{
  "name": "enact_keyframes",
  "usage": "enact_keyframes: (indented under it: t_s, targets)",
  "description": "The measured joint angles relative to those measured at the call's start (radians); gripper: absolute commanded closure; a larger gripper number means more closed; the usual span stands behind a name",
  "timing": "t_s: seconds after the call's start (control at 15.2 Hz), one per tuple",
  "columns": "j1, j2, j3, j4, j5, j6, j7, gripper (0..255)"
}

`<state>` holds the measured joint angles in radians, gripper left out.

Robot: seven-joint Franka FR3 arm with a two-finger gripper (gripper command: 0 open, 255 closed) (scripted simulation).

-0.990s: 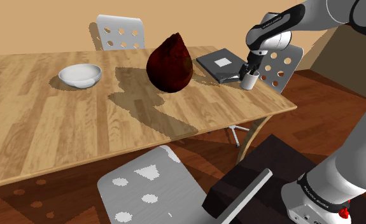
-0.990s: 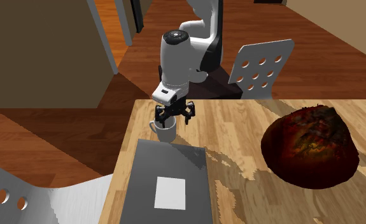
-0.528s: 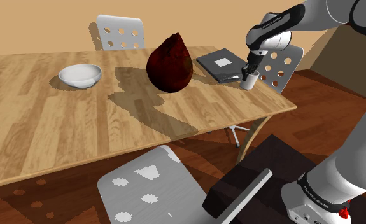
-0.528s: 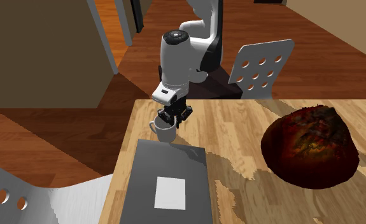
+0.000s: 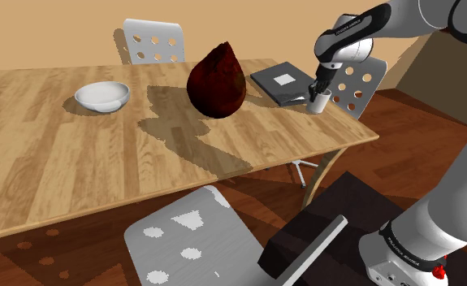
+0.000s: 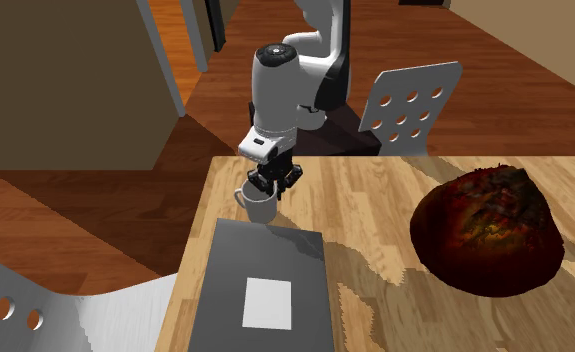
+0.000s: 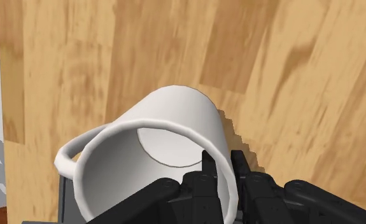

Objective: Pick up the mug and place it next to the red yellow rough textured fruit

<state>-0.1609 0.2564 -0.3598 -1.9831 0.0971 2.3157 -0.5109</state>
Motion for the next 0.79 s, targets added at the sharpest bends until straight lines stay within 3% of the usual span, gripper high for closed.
enact_keyframes:
  t_s: [0.79]
  targets:
    - [0.009, -0.072, -0.011, 0.078, -0.037, -0.144, 0.023, 255]
